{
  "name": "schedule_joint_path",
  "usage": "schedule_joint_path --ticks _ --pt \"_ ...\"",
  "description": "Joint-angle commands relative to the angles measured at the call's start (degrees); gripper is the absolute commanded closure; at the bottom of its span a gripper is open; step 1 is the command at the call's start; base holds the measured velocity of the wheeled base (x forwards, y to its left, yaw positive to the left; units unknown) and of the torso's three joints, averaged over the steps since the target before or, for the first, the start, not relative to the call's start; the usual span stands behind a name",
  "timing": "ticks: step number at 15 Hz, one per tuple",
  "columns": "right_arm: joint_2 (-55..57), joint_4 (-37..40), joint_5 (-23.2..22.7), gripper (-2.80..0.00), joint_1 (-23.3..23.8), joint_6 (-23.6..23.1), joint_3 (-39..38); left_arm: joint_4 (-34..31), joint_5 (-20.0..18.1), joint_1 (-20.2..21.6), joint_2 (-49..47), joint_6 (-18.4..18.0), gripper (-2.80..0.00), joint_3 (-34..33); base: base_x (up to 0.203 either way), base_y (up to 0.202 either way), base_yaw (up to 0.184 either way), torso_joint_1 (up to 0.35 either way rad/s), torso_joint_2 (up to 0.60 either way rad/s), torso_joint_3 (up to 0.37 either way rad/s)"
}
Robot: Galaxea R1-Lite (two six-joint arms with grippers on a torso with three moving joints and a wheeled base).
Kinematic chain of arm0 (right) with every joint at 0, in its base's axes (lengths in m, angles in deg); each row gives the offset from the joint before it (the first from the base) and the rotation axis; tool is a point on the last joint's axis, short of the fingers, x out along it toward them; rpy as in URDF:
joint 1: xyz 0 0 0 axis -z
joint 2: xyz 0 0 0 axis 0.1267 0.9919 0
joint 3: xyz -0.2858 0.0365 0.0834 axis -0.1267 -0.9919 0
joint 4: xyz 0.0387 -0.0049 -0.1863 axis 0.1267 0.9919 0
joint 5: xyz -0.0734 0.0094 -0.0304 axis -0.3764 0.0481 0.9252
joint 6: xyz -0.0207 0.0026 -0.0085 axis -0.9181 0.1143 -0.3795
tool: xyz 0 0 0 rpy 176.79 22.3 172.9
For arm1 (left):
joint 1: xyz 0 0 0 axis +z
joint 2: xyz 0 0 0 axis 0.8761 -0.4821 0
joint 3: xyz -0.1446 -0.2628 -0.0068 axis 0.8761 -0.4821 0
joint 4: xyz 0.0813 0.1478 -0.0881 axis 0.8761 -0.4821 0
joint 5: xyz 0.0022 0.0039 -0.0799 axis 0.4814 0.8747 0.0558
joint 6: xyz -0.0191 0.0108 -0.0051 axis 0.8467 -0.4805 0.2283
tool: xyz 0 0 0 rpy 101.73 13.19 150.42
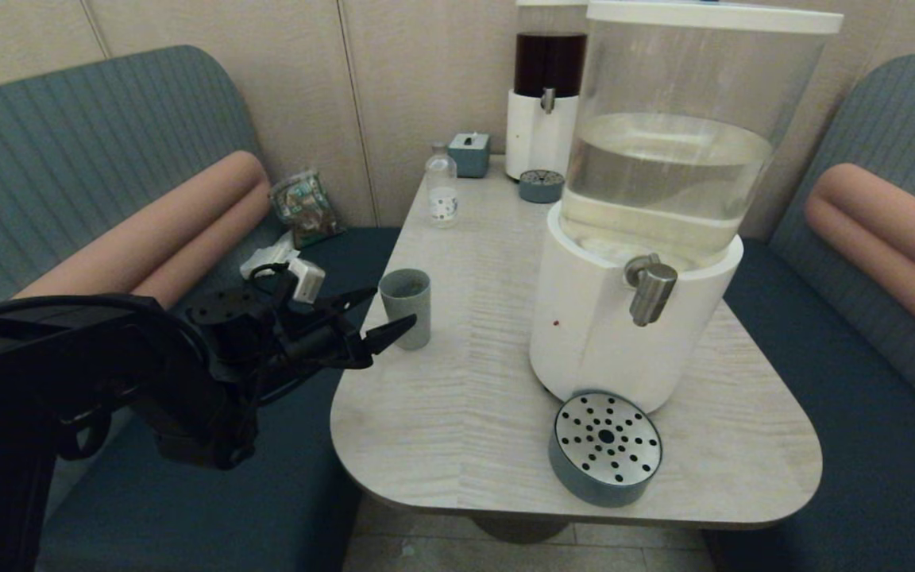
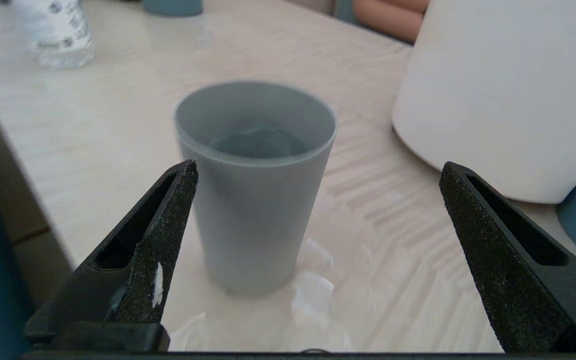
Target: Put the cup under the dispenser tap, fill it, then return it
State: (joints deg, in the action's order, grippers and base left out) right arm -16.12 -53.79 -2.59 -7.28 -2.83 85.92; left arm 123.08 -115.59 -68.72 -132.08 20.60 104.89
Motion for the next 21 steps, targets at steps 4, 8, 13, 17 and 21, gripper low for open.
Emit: schedule_joint_path --ticks 4,8,13,17,21 --pt "-0.02 0.01 -0.04 0.0 0.0 -0.05 0.0 0.45 -0.05 2.5 4.33 -0.19 -2.8 -4.82 0.0 0.0 0.0 0.0 0.0 0.0" --pt "-0.02 0.01 -0.04 0.0 0.0 -0.05 0.0 0.45 0.01 5.8 13.47 0.04 -2.8 -13.41 0.0 0.0 0.0 0.0 0.0 0.0" --pt "-0.02 0.01 -0.04 0.0 0.0 -0.05 0.0 0.45 2.96 7.13 27.98 0.55 -2.8 -25.47 0.0 0.0 0.0 0.0 0.0 0.0" --pt "-0.02 0.09 -0.04 0.0 0.0 -0.05 0.0 0.45 5.51 7.2 40.36 1.32 0.0 -34.4 0.0 0.0 0.0 0.0 0.0 0.0" --pt "-0.02 0.01 -0.04 0.0 0.0 -0.05 0.0 0.45 8.27 7.28 50.51 2.46 0.0 -41.99 0.0 0.0 0.0 0.0 0.0 0.0"
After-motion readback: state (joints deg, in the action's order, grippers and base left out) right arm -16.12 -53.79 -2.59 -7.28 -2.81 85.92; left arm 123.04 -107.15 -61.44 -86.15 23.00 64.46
